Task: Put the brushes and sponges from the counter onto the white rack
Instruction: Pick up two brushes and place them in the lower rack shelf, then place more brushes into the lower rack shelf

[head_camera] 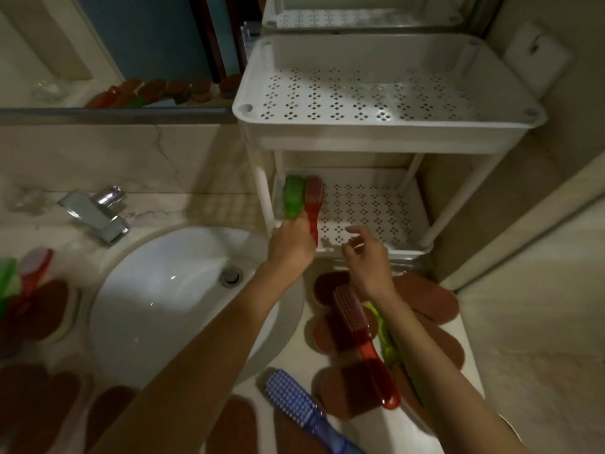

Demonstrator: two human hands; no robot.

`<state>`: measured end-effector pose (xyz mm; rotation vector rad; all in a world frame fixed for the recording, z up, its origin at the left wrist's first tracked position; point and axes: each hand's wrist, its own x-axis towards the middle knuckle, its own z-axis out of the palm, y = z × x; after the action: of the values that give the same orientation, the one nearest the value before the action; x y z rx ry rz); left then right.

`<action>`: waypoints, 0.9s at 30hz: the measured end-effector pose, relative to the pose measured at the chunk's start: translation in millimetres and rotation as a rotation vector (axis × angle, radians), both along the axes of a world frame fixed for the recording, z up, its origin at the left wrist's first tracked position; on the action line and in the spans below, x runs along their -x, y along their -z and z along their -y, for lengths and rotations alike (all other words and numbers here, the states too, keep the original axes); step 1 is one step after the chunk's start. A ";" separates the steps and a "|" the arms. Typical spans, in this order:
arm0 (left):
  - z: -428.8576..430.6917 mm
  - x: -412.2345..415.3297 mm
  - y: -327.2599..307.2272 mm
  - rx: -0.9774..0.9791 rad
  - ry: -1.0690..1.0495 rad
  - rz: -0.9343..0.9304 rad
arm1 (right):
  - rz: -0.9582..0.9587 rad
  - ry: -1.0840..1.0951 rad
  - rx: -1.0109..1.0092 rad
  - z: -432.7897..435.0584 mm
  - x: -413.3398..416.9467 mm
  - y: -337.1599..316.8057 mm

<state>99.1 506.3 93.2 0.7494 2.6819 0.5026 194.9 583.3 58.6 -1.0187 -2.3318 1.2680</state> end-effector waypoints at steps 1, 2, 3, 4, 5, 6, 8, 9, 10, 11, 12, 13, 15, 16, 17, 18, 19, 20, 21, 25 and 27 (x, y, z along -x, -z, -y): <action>9.0 -3.7 2.9 0.007 -0.003 0.016 | 0.041 0.000 -0.029 5.0 -12.8 1.2; 24.8 -14.0 6.5 0.017 0.000 0.052 | 0.096 0.010 -0.059 17.4 -33.4 2.9; 32.9 -16.4 10.3 0.024 -0.004 0.083 | 0.158 0.027 -0.078 21.8 -44.7 7.3; 40.6 -18.8 15.1 0.022 -0.008 0.116 | 0.216 0.044 -0.078 27.2 -55.6 12.8; 49.8 -23.3 18.0 0.017 -0.005 0.149 | 0.279 0.055 -0.070 35.3 -66.1 16.9; 62.4 -32.1 19.9 -0.010 0.016 0.174 | 0.332 0.062 -0.064 46.8 -78.0 19.9; 86.3 -50.6 24.5 -0.135 0.121 0.162 | 0.402 0.055 -0.062 63.5 -93.0 26.4; 99.1 -61.9 26.7 -0.193 0.217 0.139 | 0.427 0.054 -0.066 69.9 -98.2 28.6; 111.4 -72.2 29.4 -0.218 0.350 0.120 | 0.452 0.050 -0.074 73.7 -101.5 31.4; 122.4 -80.6 32.3 -0.207 0.495 0.117 | 0.486 0.041 -0.082 76.1 -103.2 32.9; 132.0 -87.0 35.4 -0.156 0.630 0.127 | 0.515 0.032 -0.094 78.4 -104.1 34.1; 138.3 -91.4 39.3 -0.081 0.756 0.132 | 0.530 0.027 -0.106 79.8 -104.1 35.2; 143.8 -98.4 47.8 0.089 0.960 0.066 | 0.528 0.042 -0.124 82.2 -104.1 38.0; 144.4 -101.7 51.1 0.166 1.035 0.010 | 0.525 0.058 -0.131 83.3 -104.1 39.1; 144.8 -105.7 53.3 0.228 1.086 -0.052 | 0.523 0.074 -0.138 84.4 -104.3 39.3; 145.2 -109.8 55.0 0.284 1.120 -0.108 | 0.520 0.088 -0.142 84.8 -105.0 40.0; 145.3 -113.5 56.4 0.328 1.147 -0.163 | 0.514 0.098 -0.144 85.3 -105.8 39.9; 145.3 -116.4 57.8 0.364 1.165 -0.210 | 0.507 0.104 -0.146 85.6 -106.9 40.1; 145.2 -119.1 58.8 0.388 1.176 -0.253 | 0.498 0.109 -0.149 86.2 -108.2 40.4; 141.7 -126.1 59.5 0.410 1.203 -0.361 | 0.470 0.147 -0.166 85.7 -113.2 39.0; 140.5 -125.8 60.3 0.411 1.216 -0.378 | 0.450 0.162 -0.174 85.6 -114.6 37.0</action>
<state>224.8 365.8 32.8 2.1620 1.9075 -0.5127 309.5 497.7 21.6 -1.5208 -2.5530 0.8208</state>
